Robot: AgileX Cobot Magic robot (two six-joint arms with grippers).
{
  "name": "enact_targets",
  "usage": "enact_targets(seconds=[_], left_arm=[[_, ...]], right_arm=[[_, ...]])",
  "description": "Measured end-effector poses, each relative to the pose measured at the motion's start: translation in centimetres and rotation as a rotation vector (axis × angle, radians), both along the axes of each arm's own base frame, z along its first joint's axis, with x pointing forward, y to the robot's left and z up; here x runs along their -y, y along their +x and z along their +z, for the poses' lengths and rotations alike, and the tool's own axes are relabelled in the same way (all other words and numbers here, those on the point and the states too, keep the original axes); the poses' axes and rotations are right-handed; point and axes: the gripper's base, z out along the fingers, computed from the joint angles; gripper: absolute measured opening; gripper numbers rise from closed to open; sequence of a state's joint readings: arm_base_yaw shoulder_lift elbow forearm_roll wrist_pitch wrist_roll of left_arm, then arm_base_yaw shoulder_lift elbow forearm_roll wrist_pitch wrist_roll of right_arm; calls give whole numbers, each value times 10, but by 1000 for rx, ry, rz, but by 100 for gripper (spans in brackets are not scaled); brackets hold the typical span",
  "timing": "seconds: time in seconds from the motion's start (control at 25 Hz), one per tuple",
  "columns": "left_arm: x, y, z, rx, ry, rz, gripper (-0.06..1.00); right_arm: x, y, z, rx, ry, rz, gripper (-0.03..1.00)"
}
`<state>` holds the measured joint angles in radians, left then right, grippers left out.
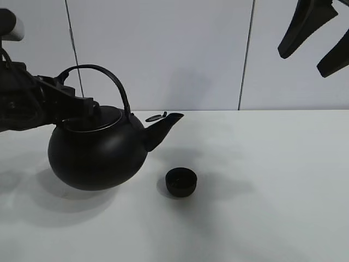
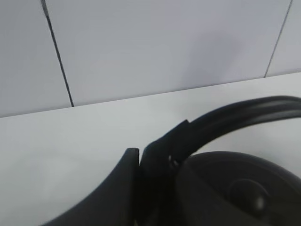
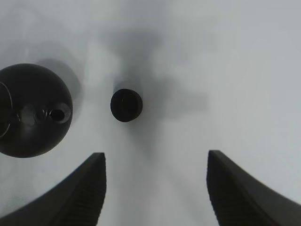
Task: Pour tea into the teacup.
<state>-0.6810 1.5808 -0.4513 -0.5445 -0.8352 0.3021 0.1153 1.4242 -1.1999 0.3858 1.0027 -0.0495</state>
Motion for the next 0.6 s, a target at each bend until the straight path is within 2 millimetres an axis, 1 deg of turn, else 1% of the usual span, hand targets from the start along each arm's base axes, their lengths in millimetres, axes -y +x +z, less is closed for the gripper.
enact_targets(seconds=[0.2, 0.32, 0.44, 0.6], left_arm=[[5, 2, 7, 28, 17, 49, 12], [6, 3, 6, 35, 33, 44, 12], [9, 5, -3, 27, 69, 33, 11], [12, 7, -22, -20, 117, 26, 11]], right_arm=[[0, 0, 0, 1, 0, 0, 43], [0, 0, 0, 4, 0, -2, 43], [0, 0, 0, 4, 0, -2, 43], [0, 1, 0, 6, 0, -2, 43]])
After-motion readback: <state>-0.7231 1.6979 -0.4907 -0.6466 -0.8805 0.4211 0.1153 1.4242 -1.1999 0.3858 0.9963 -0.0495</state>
